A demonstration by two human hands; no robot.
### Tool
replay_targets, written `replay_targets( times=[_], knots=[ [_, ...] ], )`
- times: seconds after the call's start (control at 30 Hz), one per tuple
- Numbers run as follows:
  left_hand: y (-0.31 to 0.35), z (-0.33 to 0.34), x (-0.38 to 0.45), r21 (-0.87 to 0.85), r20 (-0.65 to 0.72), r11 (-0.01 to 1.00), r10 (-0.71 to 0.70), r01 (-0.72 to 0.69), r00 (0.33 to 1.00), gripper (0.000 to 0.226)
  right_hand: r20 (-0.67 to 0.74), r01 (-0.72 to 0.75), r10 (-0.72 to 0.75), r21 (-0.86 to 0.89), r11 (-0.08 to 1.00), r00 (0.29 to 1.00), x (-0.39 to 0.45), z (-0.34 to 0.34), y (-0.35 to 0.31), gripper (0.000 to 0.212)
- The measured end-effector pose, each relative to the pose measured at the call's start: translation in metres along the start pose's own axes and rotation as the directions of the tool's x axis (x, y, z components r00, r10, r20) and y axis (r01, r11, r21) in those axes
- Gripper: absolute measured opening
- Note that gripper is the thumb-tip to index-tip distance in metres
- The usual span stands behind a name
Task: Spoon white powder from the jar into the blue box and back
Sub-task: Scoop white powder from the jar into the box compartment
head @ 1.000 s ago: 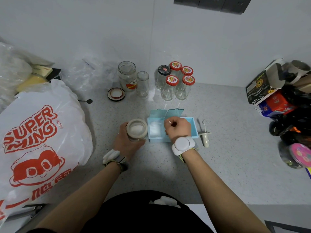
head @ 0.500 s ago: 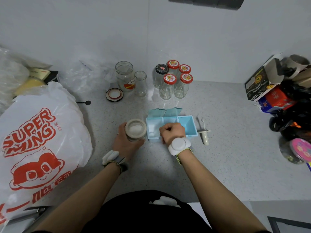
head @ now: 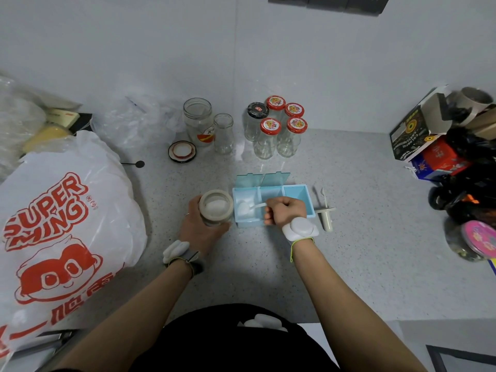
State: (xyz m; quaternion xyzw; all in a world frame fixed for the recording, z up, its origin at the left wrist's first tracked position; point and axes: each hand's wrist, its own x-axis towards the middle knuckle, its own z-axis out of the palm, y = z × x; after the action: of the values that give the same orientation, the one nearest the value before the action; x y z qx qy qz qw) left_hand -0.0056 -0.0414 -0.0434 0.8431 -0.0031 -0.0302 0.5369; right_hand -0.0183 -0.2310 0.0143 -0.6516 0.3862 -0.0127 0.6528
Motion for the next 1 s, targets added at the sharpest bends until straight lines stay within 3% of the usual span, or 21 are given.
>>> replay_targets(
  times=[0.37, 0.67, 0.83, 1.0],
  knots=[
    [0.001, 0.000, 0.000, 0.007, -0.001, 1.000, -0.004, 0.004, 1.000, 0.081, 0.012, 0.075, -0.075, 0.047, 0.996, 0.997, -0.010, 0.000, -0.013, 0.020],
    [0.002, 0.001, -0.001, 0.055, -0.010, 0.998, -0.020, 0.020, 1.000, 0.082, 0.133, 0.200, -0.205, 0.051, 0.978, 0.970, -0.030, 0.023, -0.038, 0.019],
    [0.000, 0.001, 0.000, 0.069, -0.005, 0.997, -0.044, 0.045, 0.999, 0.083, 0.280, 0.358, -0.296, -0.204, 0.911, 0.913, -0.035, 0.037, -0.024, 0.009],
    [0.000, 0.000, 0.000, 0.053, -0.008, 0.998, -0.022, 0.023, 1.000, 0.082, 0.293, 0.429, -0.336, -0.363, 0.827, 0.895, -0.035, 0.036, -0.016, 0.010]
  ],
)
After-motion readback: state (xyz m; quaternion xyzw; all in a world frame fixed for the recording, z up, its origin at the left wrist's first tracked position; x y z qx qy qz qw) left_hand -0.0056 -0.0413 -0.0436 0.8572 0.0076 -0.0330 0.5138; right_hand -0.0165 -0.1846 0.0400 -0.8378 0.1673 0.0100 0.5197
